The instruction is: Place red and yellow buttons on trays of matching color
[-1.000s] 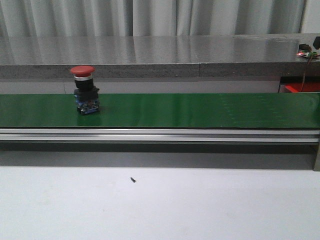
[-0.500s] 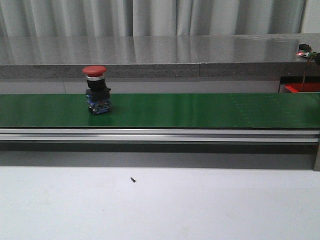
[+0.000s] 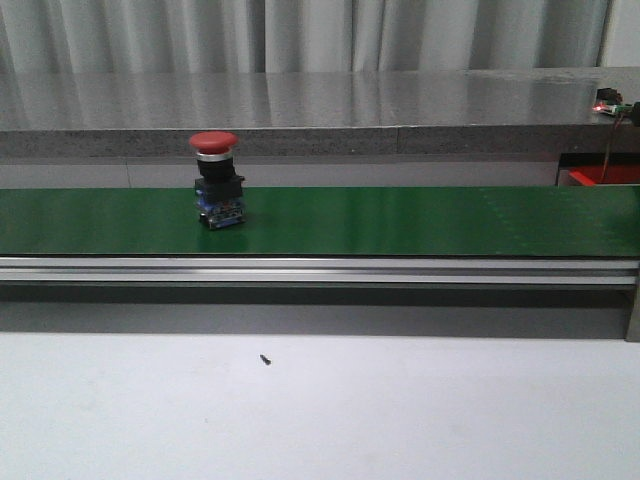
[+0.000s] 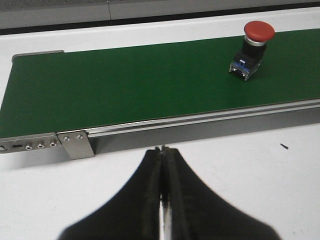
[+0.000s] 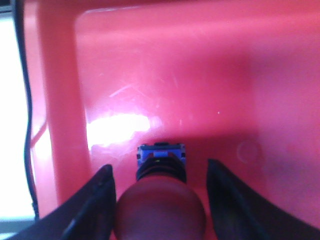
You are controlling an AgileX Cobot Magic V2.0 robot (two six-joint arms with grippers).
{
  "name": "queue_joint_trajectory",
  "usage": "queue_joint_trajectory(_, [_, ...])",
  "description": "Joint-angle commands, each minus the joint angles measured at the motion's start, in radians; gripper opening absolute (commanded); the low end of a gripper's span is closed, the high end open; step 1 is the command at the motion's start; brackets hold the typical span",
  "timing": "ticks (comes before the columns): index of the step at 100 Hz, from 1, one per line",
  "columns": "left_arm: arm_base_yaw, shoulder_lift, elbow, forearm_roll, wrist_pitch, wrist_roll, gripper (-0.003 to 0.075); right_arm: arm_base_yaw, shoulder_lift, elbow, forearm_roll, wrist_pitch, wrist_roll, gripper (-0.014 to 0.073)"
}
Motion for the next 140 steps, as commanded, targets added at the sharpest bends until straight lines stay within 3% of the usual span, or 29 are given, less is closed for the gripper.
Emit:
queue_joint_trajectory(1, [-0.008,-0.001,-0.026,-0.033,-0.059,0.0,-0.002,-0.005,-0.107,-0.033,0.0,-0.032,-0.005,0.0422])
queue_joint_trajectory(53, [-0.008,-0.001,-0.026,-0.033,-0.059,0.0,-0.002,0.007,-0.317,-0.033,0.004,0.116,-0.007,0.0427])
queue_joint_trajectory(77, [-0.008,-0.001,-0.026,-0.033,-0.059,0.0,-0.002,0.029,-0.392,-0.033,0.049,0.171,-0.057,0.0597])
queue_joint_trajectory(92, [-0.008,-0.001,-0.026,-0.033,-0.059,0.0,-0.002,0.058,-0.422,-0.032,0.104,0.214,-0.078,0.0598])
queue_joint_trajectory(115, [-0.008,-0.001,-0.026,-0.033,-0.059,0.0,-0.002,0.194,-0.452,-0.032,0.112,0.321,-0.081,0.0598])
queue_joint_trajectory(140, [-0.008,-0.001,-0.026,-0.033,-0.059,0.0,-0.002,0.405,-0.454,-0.032,0.112,0.324,-0.081,0.0598])
